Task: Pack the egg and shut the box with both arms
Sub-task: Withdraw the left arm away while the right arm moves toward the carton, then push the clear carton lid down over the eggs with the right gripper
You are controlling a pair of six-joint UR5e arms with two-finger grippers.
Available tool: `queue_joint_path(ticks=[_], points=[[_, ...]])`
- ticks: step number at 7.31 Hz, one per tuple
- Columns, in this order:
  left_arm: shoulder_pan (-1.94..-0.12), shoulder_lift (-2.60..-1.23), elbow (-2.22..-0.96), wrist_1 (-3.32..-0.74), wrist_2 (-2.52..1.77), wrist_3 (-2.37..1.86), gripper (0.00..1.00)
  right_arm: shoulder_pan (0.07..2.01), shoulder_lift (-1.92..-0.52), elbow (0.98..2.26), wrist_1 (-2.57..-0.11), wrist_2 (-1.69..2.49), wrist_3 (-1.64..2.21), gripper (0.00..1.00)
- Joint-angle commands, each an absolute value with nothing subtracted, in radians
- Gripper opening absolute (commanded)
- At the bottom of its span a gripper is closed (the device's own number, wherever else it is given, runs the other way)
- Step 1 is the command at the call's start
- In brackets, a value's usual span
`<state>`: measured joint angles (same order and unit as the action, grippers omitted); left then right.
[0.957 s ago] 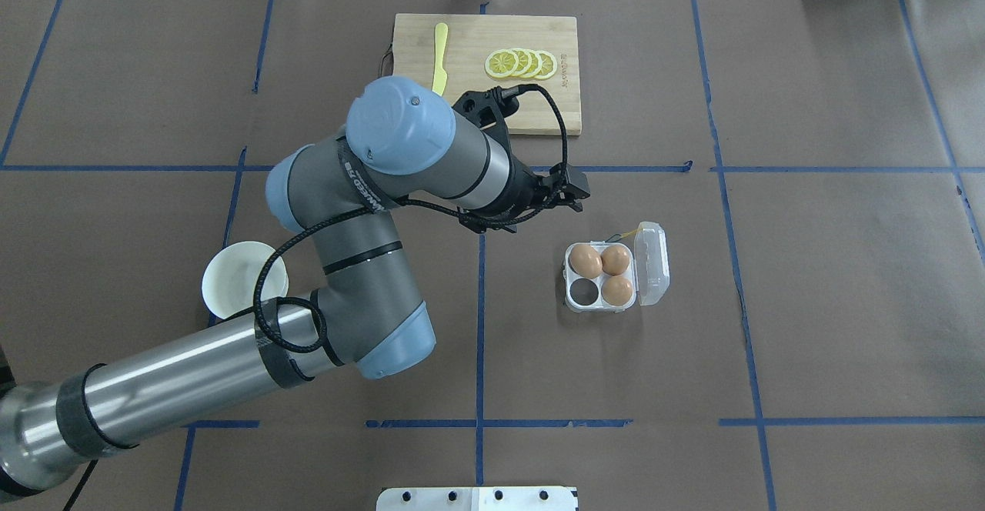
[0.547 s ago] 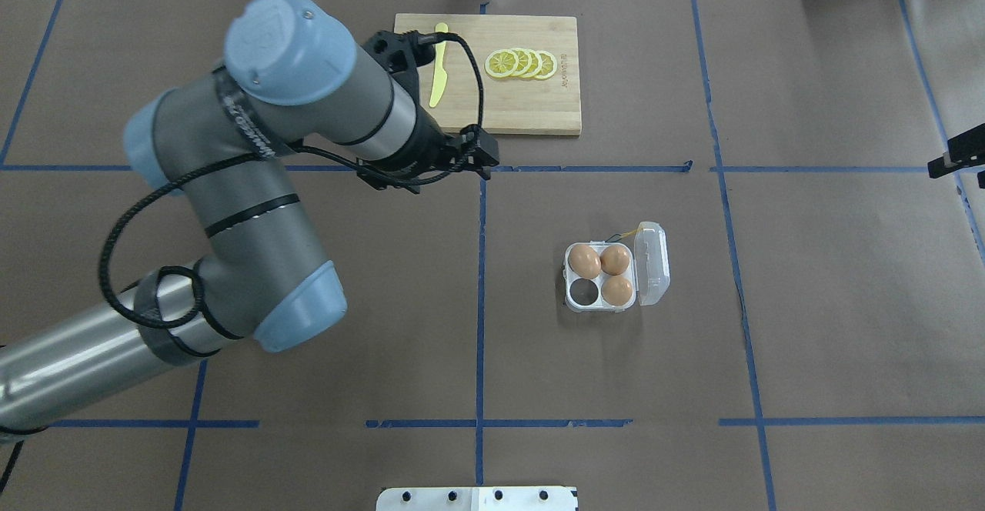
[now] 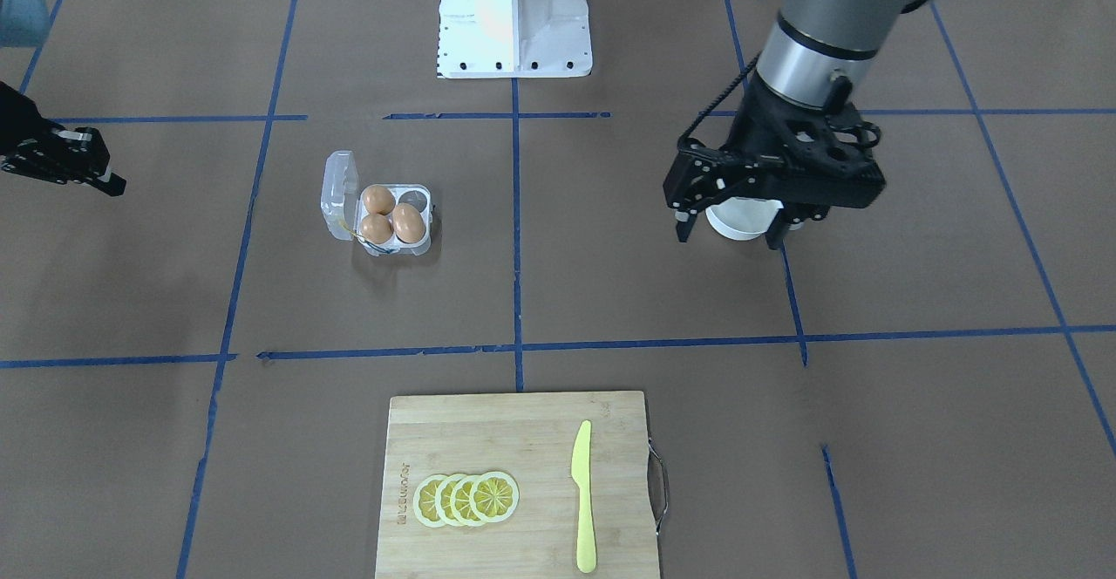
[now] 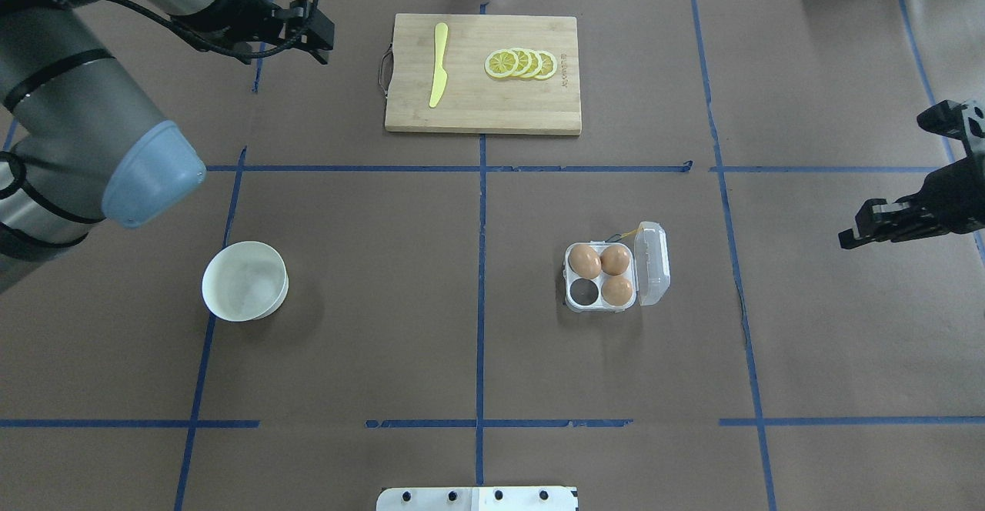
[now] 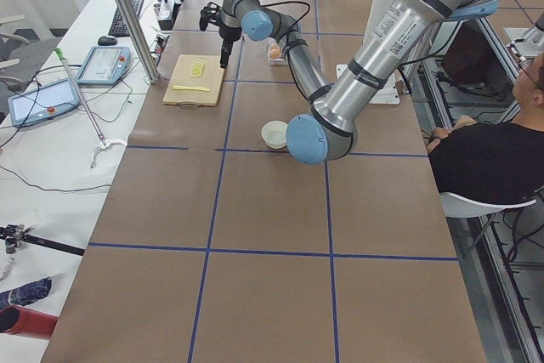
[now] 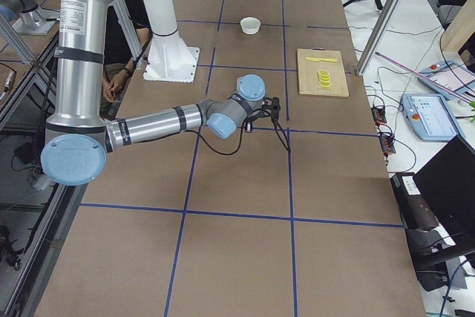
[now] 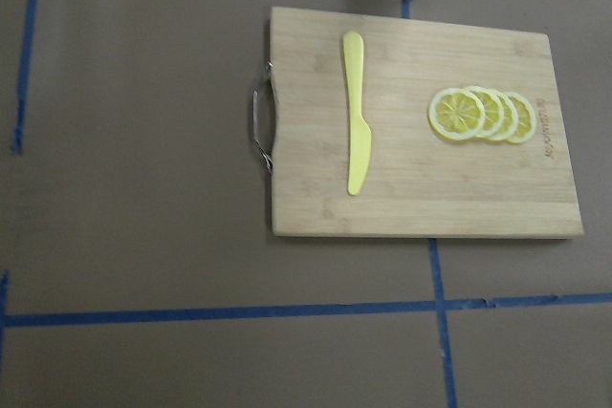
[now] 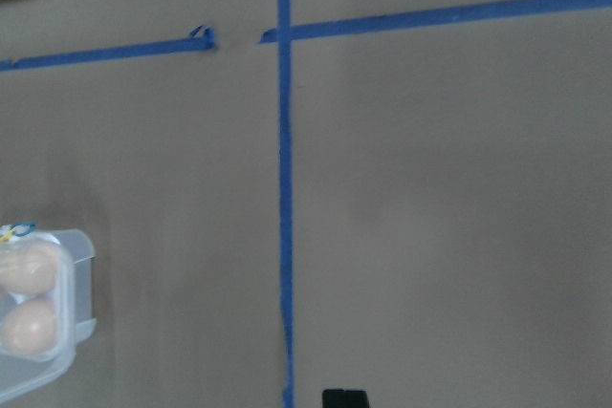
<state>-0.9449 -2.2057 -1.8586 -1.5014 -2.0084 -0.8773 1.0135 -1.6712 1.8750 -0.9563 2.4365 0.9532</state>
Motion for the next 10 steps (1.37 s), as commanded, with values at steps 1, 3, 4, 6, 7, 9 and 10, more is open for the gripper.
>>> queue_joint_path(ticks=[1,3,4,6,7,9,10], points=[[-1.004,-2.126,-1.882,-1.490,-2.008,-0.720,1.00,0.863,-1.578,1.875,-0.891,2.360,1.116,0.00],[-1.011,-2.083,-1.878,-1.496,-2.002,-0.609,1.00,0.696,-1.444,1.861,-0.905,2.184,1.251,0.00],[-1.029,-2.069,-1.870,-1.496,-2.002,-0.576,1.00,0.651,-1.361,1.847,-0.960,2.140,1.285,0.00],[-1.046,-2.062,-1.868,-1.496,-2.002,-0.554,1.00,0.632,-1.206,1.844,-1.141,2.112,1.289,0.00],[-1.049,-2.062,-1.865,-1.496,-2.002,-0.536,1.00,0.630,-1.168,1.842,-1.170,2.112,1.289,0.00],[-1.054,-2.027,-1.864,-1.505,-2.005,-0.514,1.00,0.630,-1.103,1.850,-1.222,2.115,1.342,0.74],[-1.071,-2.005,-1.864,-1.506,-2.014,-0.459,1.00,0.647,-1.094,1.870,-1.248,2.111,1.359,1.00]])
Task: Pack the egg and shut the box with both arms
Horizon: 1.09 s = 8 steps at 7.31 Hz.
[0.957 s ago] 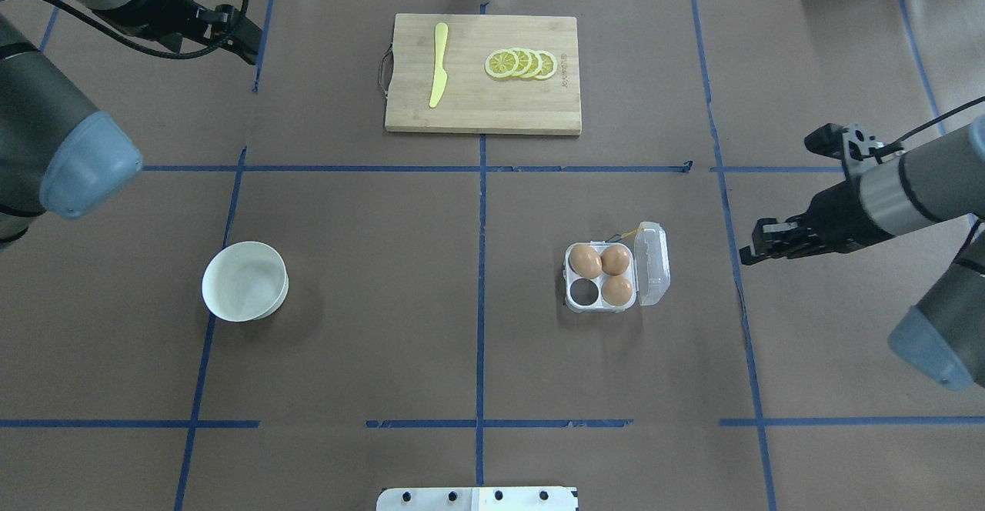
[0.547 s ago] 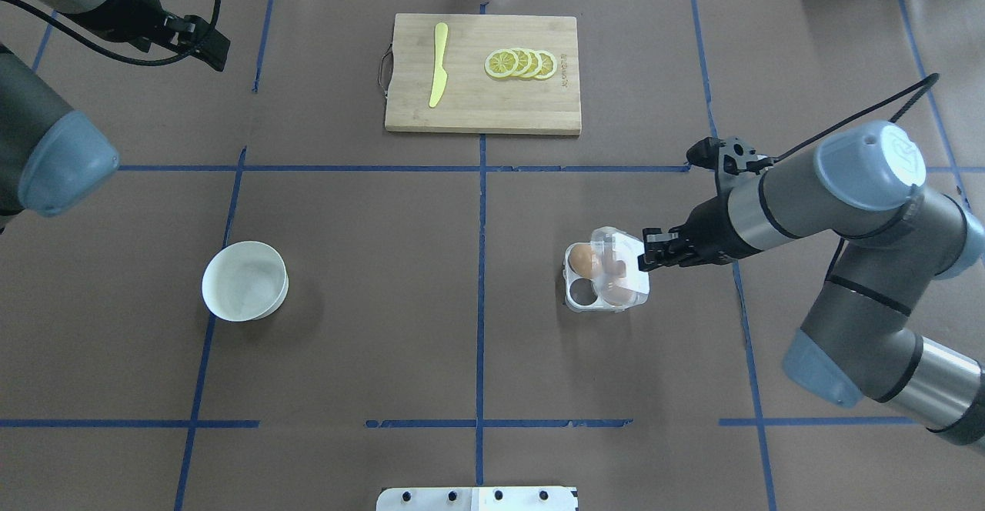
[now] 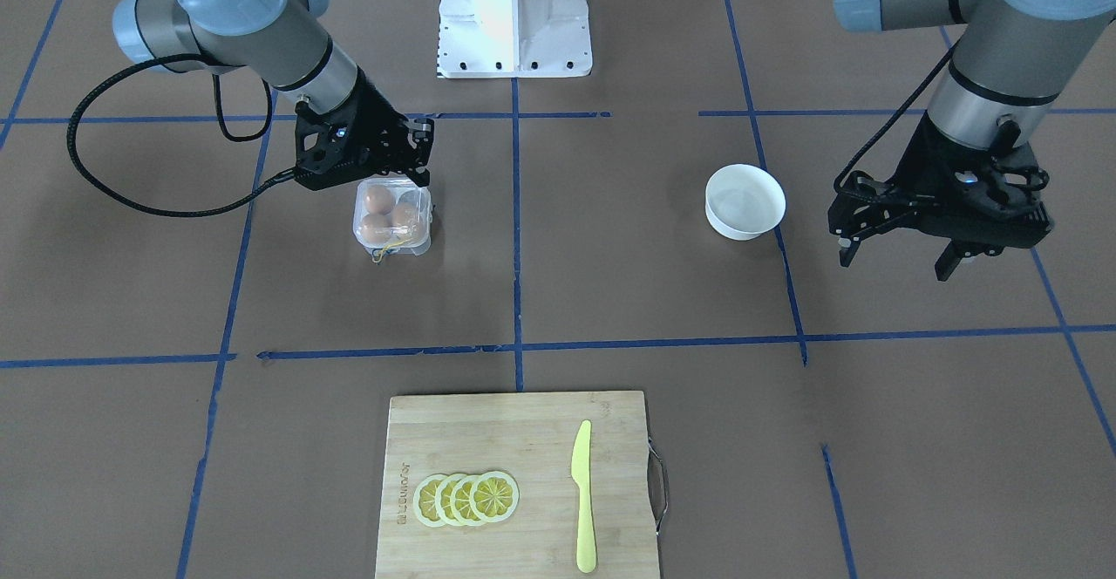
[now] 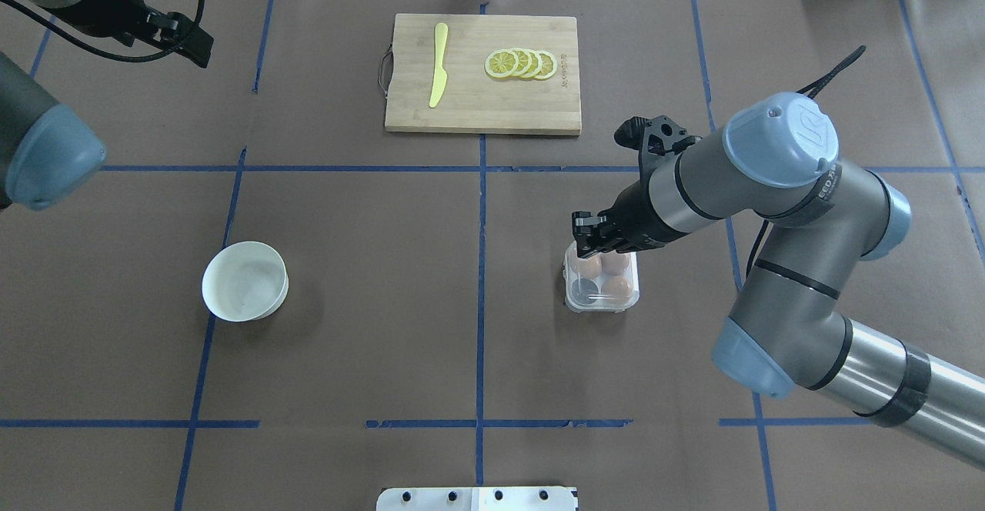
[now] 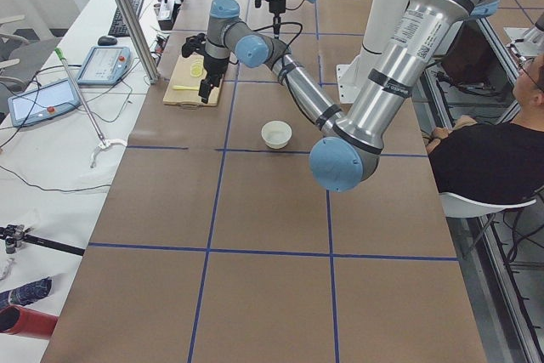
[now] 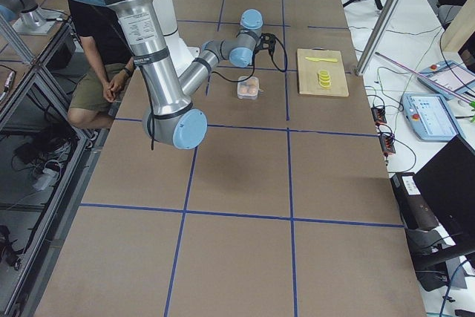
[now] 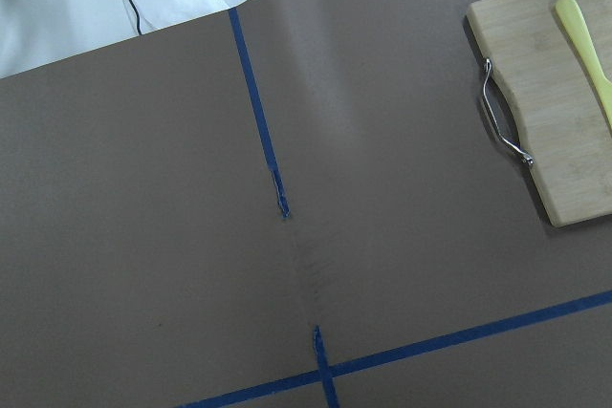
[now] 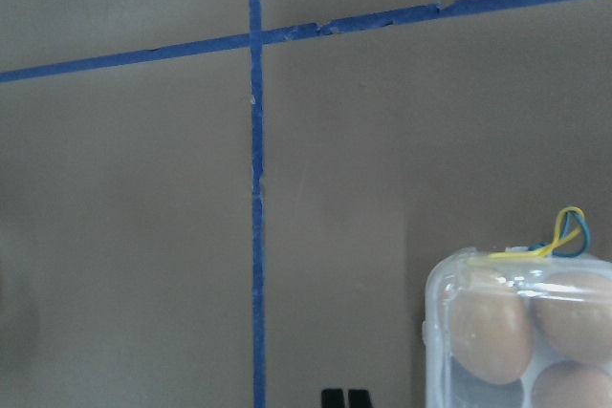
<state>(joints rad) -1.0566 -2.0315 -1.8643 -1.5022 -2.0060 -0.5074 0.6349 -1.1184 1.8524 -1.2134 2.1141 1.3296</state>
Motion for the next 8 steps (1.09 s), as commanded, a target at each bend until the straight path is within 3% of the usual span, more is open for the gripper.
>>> queue_joint_path(ticks=[1,4,8], points=[[-1.083,-1.985,-1.862,-1.503,-2.016,-0.399,1.00,0.693,-1.098,1.899,-1.343,2.114,1.355,1.00],[-1.242,-1.877,-1.845,-1.500,-2.164,-0.080,1.00,0.924,-1.133,1.922,-1.630,2.186,1.004,1.00],[-1.444,-1.683,-1.789,-1.503,-2.227,0.194,1.00,1.246,-1.443,1.913,-1.706,2.282,0.319,1.00]])
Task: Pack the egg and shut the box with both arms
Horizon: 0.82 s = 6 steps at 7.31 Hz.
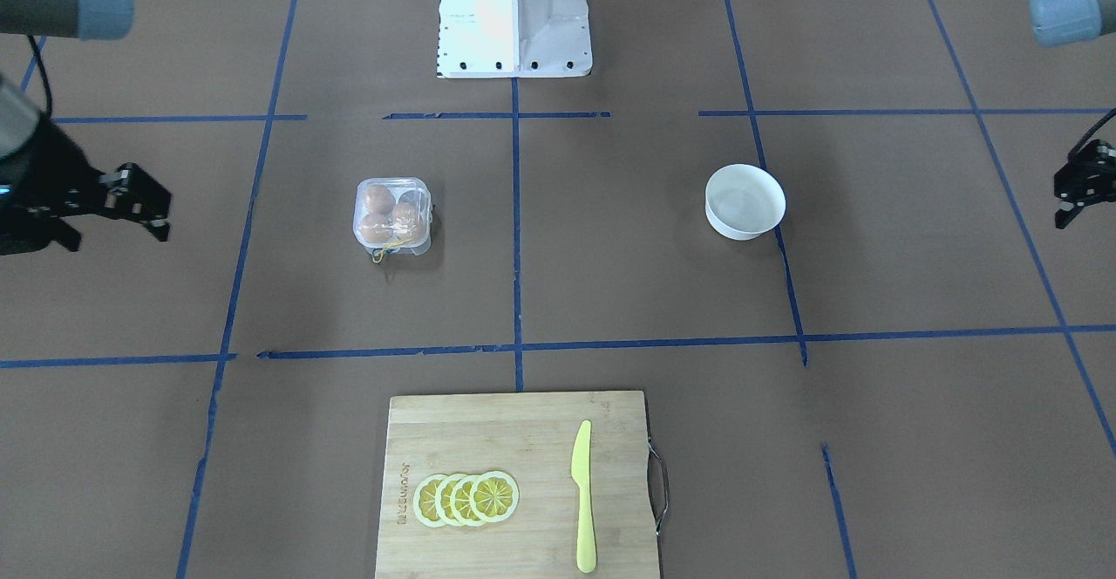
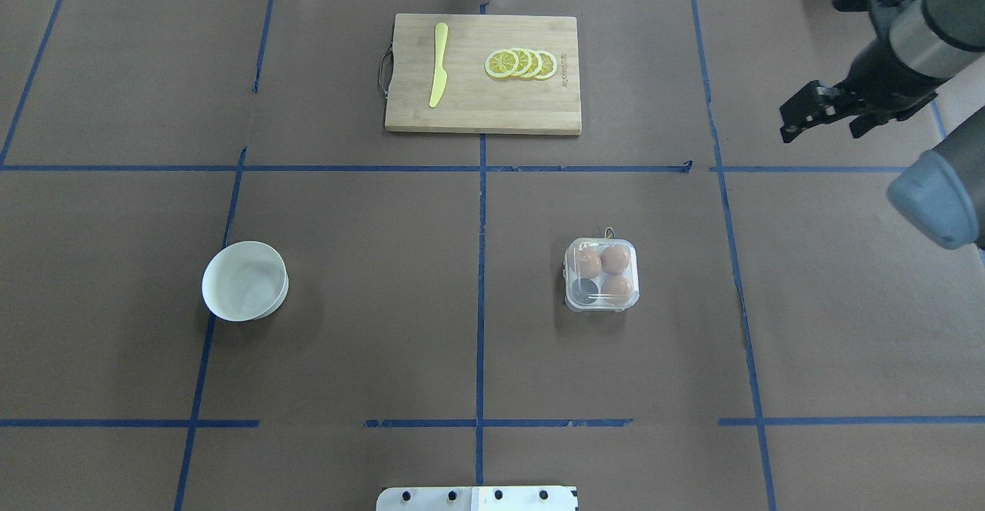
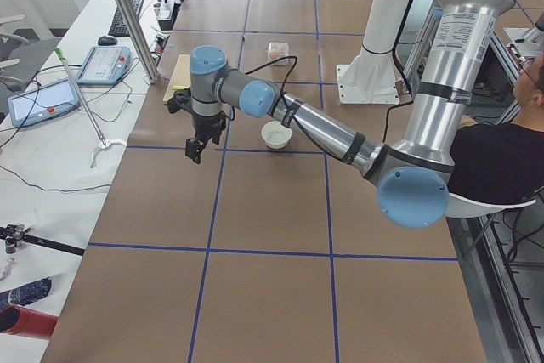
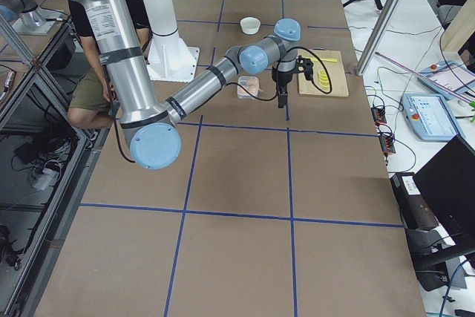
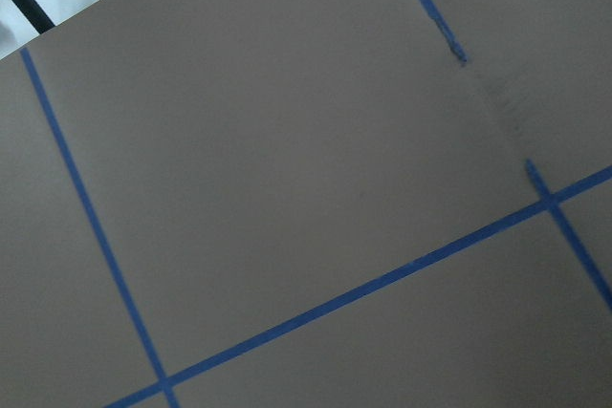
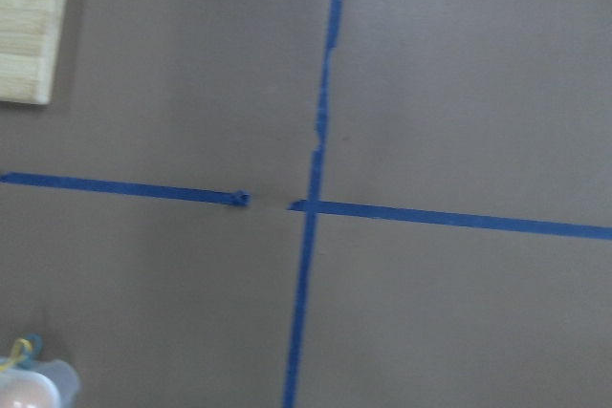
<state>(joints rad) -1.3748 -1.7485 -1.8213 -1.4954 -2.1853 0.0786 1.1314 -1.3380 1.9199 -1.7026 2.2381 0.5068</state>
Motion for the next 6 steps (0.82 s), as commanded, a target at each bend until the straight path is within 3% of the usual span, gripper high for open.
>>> queue_joint_path(ticks=[1,2,4,6], points=[[-1.494,-1.657,-1.742,-1.503,-2.258,0.307,1.00,1.325,-1.506,1.893,-1.707,2.334,0.214,1.00],[-1.535,-1.622,-1.717,-1.505,-2.260,0.366,1.00,1.382,-1.596,1.882,-1.692,2.350,0.197,1.00],[-1.546,-1.560,-1.712,-1.506,-2.295,0.365,1.00,1.399,-1.611,1.875,-1.684,2.338,0.193,1.00],[-1.545,-1.543,-1.723,-1.508,-2.306,0.188,1.00,1.498,-1.620,1.789,-1.680,2.348,0.173,1.00]])
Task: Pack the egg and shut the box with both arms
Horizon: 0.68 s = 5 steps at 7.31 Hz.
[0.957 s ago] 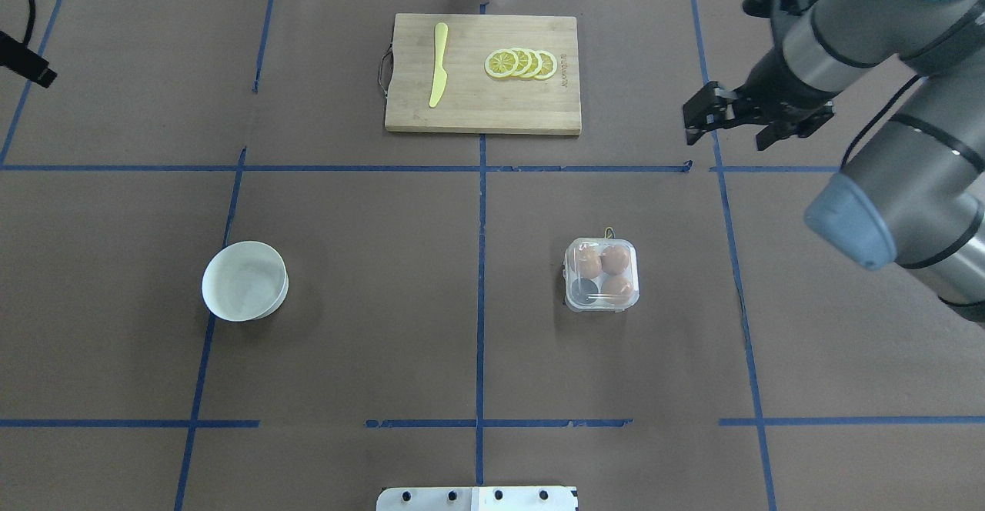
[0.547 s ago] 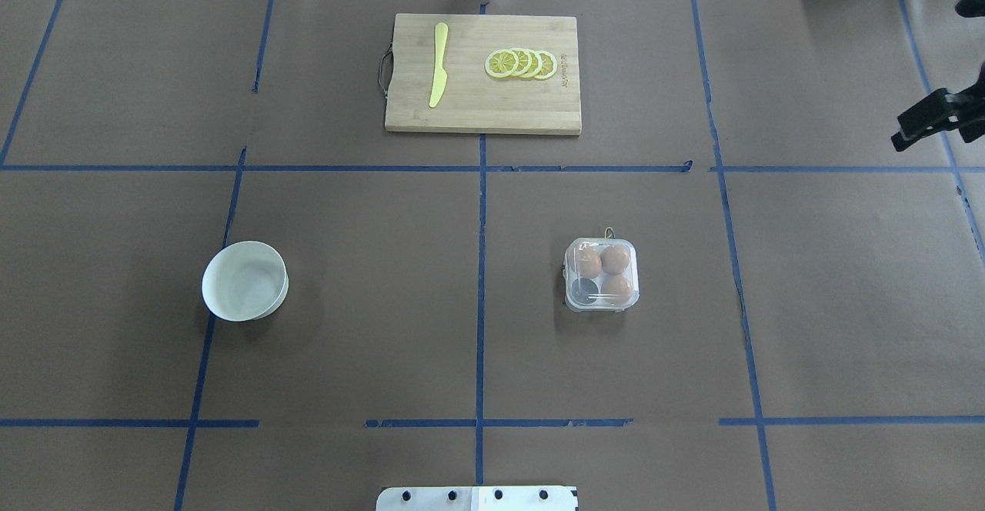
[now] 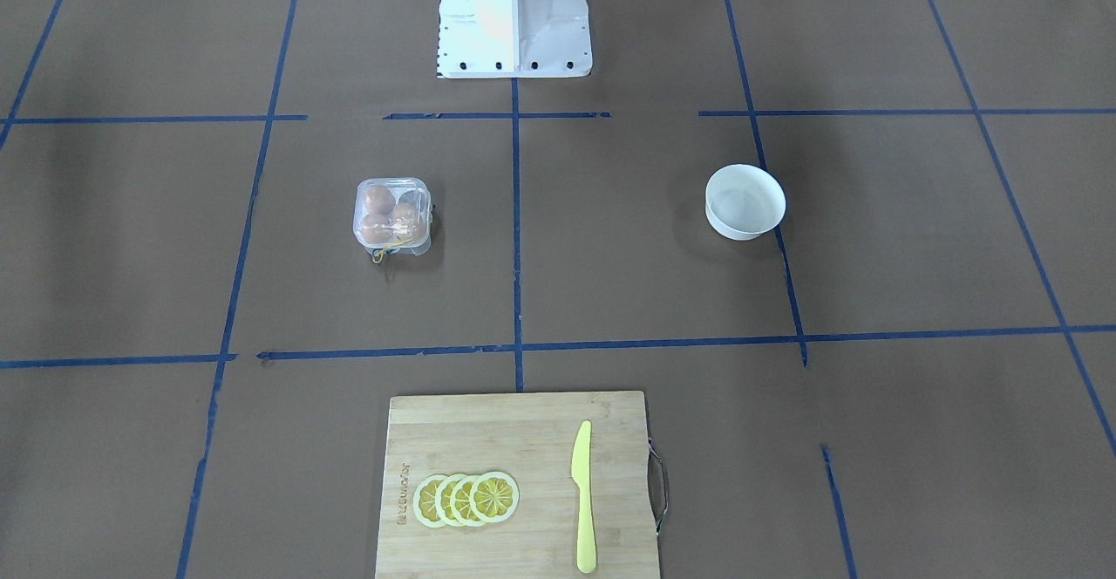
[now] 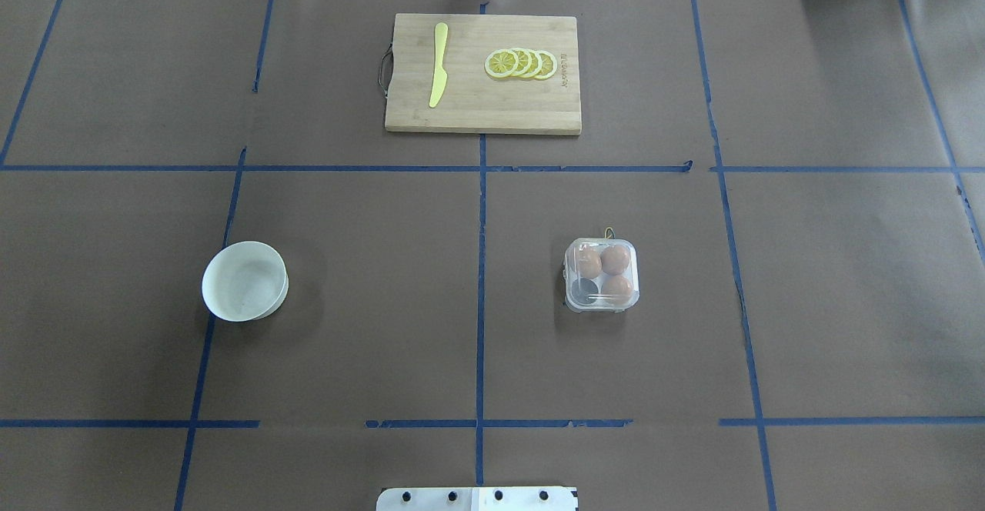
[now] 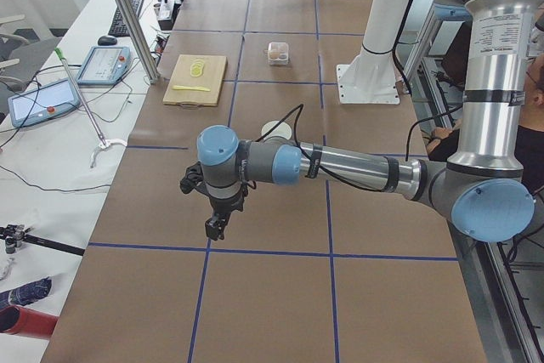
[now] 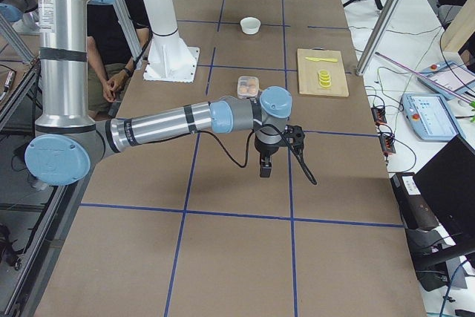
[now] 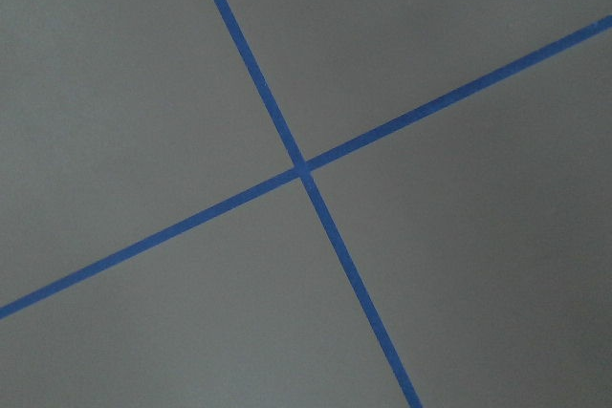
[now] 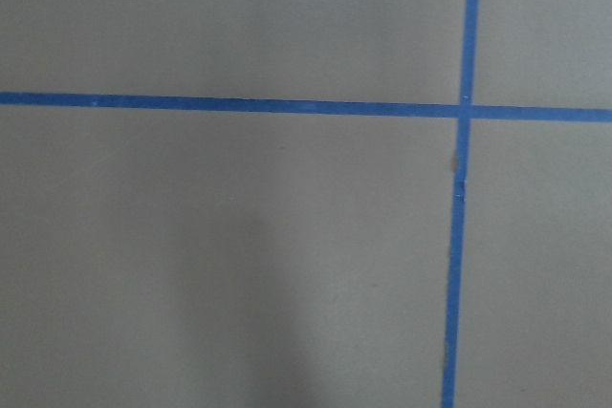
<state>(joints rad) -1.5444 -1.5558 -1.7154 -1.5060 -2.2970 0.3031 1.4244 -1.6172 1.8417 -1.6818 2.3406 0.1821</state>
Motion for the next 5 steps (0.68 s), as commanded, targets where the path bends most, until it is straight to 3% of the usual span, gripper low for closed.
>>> queue_joint_path(ticks=[1,5], points=[[-1.545,-1.543,-1.703,-1.537,-2.304,0.161,1.00,1.541,-1.626,1.776,-1.681,2.359,0.137,1.00],[-1.543,-1.546,-1.648,-1.609,-2.306,0.153,1.00,1.592,-1.634,1.677,-1.681,2.361,-0.027,1.00]])
